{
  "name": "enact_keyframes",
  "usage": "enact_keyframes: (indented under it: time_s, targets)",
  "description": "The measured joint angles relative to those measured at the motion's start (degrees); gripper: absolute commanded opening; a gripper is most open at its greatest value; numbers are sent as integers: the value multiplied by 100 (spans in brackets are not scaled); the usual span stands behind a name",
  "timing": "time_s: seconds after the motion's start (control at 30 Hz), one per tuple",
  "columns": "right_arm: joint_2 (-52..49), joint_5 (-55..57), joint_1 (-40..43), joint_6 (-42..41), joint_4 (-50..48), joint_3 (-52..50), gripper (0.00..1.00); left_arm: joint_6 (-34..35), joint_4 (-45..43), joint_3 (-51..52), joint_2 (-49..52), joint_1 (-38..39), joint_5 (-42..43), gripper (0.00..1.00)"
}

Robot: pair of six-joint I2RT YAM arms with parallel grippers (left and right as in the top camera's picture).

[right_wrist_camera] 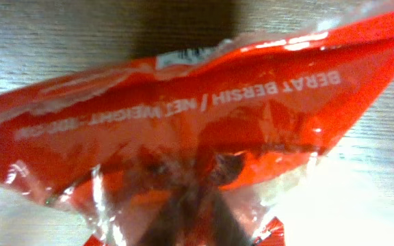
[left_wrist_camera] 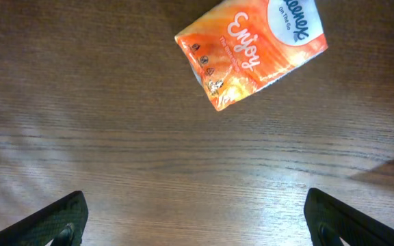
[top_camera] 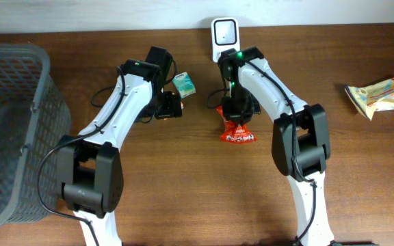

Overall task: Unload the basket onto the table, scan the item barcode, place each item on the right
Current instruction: 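Lift the red bag up to the scanner face with the right gripper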

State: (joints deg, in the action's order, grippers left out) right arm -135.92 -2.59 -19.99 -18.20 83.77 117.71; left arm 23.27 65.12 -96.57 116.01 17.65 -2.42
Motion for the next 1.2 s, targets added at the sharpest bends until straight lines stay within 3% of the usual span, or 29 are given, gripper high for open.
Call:
enact_keyframes:
  time_s: [0.17, 0.27, 0.47, 0.57, 0.77, 0.97, 1.0, 1.03, 1.07, 1.13, 1.2]
  targets:
    - [-33, 177, 26, -24, 280, 1768, 4, 0, -2, 0, 0, 0, 2, 99]
    - [-33, 212, 328, -26, -809, 2374, 4, 0, 7, 2, 0, 0, 2, 99]
    - [-35, 280, 490, -48, -3884, 2280, 4, 0, -24, 7, -9, 7, 0, 99]
    - [-48, 280, 490, -48, -4673, 1897, 4, 0, -142, 7, -9, 7, 0, 99]
    - [-236, 295, 492, -63, -4664, 1775, 4, 0, -223, 7, -9, 7, 2, 99]
    - [330, 1617, 728, 92, -2710, 1749, 4, 0, -219, 7, -9, 7, 2, 99]
    - [564, 1891, 852, 92, -2227, 1751, 9, 0, -223, 9, -9, 7, 2, 99]
    - [675, 2009, 940, 94, -1945, 1762, 25, 0, -240, 7, -9, 7, 0, 99]
    - [730, 2059, 1058, 107, -1617, 1766, 35, 0, -243, 9, -9, 7, 2, 99]
    - [728, 1561, 1196, 125, -1475, 1755, 70, 0, -236, 9, -9, 7, 0, 99]
    - [715, 977, 1193, 173, -1611, 1755, 84, 0, -245, 9, -9, 7, 0, 99]
